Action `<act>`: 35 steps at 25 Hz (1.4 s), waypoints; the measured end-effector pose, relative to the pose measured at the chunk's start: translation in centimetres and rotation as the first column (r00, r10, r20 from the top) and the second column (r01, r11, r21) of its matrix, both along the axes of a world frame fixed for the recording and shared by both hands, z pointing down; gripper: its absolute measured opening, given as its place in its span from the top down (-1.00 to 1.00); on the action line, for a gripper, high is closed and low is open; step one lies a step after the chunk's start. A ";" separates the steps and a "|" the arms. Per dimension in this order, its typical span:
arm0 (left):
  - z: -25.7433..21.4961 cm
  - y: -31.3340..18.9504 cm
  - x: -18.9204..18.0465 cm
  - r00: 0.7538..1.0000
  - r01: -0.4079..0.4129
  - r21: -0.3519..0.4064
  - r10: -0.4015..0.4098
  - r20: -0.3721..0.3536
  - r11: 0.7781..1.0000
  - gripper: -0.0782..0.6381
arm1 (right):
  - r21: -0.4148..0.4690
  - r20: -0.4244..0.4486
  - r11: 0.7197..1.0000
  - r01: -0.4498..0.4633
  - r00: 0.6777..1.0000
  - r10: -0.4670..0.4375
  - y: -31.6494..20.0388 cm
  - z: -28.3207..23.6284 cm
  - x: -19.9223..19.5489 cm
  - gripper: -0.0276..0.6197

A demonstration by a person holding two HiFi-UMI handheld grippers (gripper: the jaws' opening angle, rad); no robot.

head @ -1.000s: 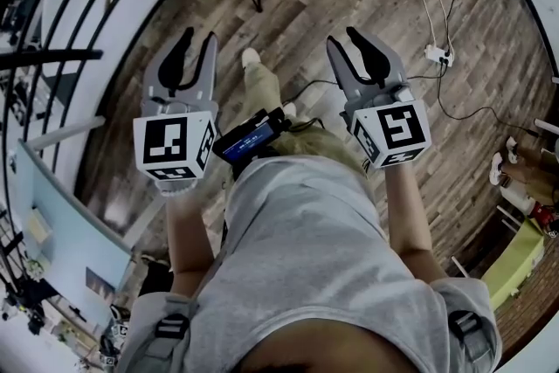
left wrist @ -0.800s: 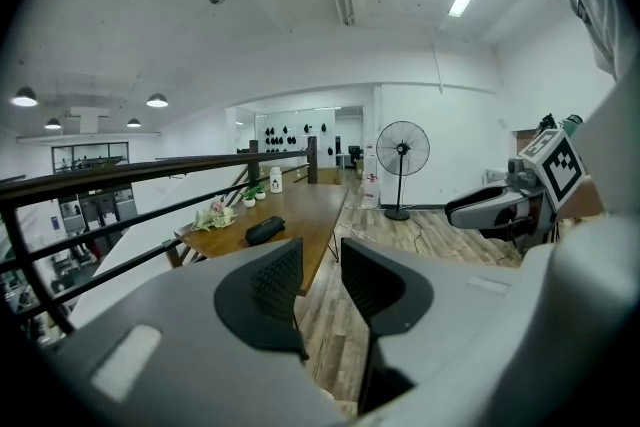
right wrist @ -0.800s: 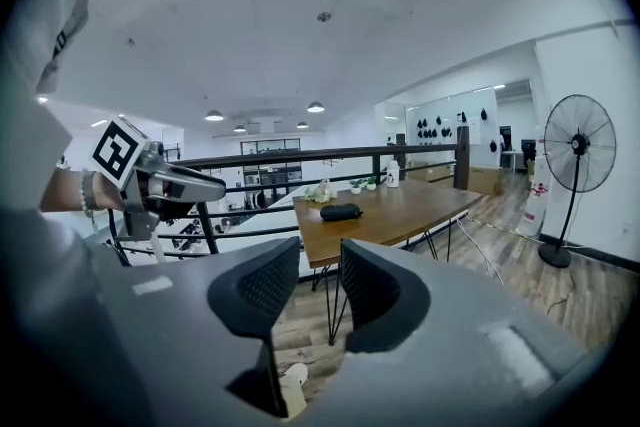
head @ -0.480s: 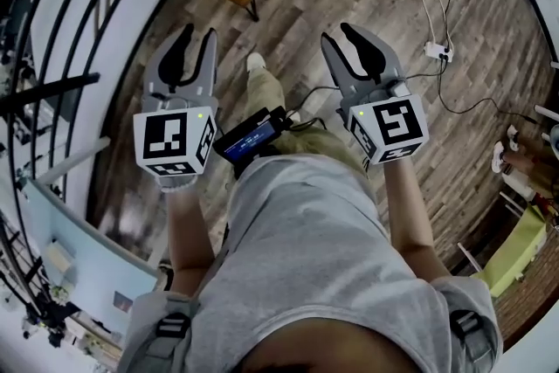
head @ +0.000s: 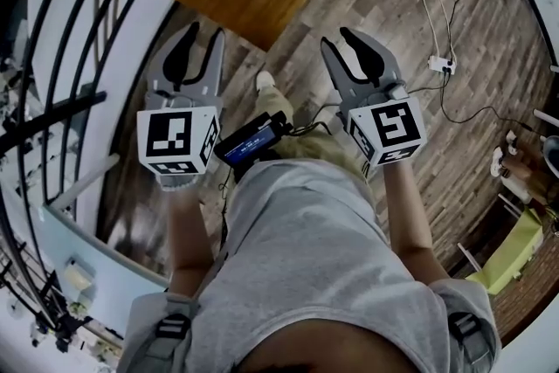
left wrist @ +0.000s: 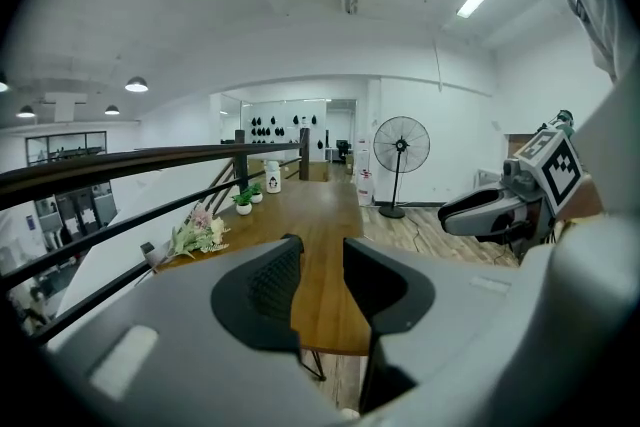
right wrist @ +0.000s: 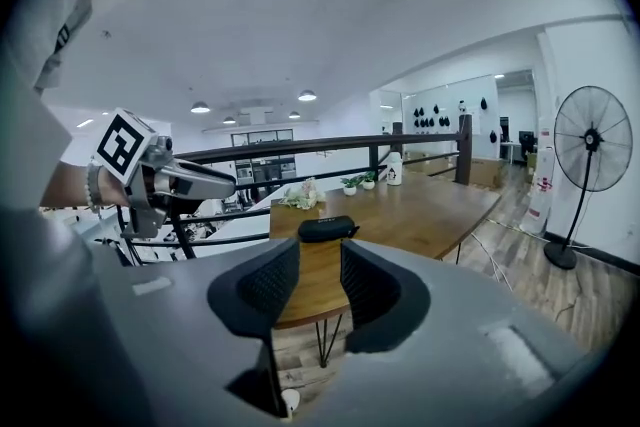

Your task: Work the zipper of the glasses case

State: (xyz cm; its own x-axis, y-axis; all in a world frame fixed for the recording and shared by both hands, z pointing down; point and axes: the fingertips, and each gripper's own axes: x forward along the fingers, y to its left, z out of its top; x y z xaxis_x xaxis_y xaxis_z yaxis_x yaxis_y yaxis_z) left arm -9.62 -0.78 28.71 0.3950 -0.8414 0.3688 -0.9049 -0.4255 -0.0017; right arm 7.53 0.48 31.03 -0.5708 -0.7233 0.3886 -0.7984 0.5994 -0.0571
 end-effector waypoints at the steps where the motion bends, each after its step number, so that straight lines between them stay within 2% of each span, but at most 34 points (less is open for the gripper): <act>1: 0.0 -0.8 -0.4 1.000 -0.004 -0.001 0.004 -0.001 1.000 0.40 | -0.003 -0.002 1.000 0.000 1.000 0.000 -0.7 0.1 -0.5 0.51; 10: 1.7 -5.9 -3.2 0.999 -0.037 -0.023 0.037 -0.007 0.999 0.39 | -0.018 -0.035 1.000 -0.013 0.999 0.012 -5.9 1.1 -3.5 0.51; 20: 2.9 -7.5 -4.1 0.999 -0.044 -0.048 0.044 -0.011 0.998 0.37 | -0.051 -0.035 0.998 -0.037 0.999 0.035 -8.1 2.3 -3.9 0.51; 25: 4.0 -8.4 -4.6 1.000 -0.028 -0.069 0.027 -0.011 0.997 0.36 | -0.067 -0.041 0.998 -0.023 0.999 0.021 -9.1 3.2 -4.1 0.51; 35: 5.8 -12.2 -4.3 0.998 -0.053 -0.101 0.056 0.025 0.993 0.28 | -0.080 -0.045 0.996 0.039 0.998 -0.043 -11.9 4.5 -5.2 0.51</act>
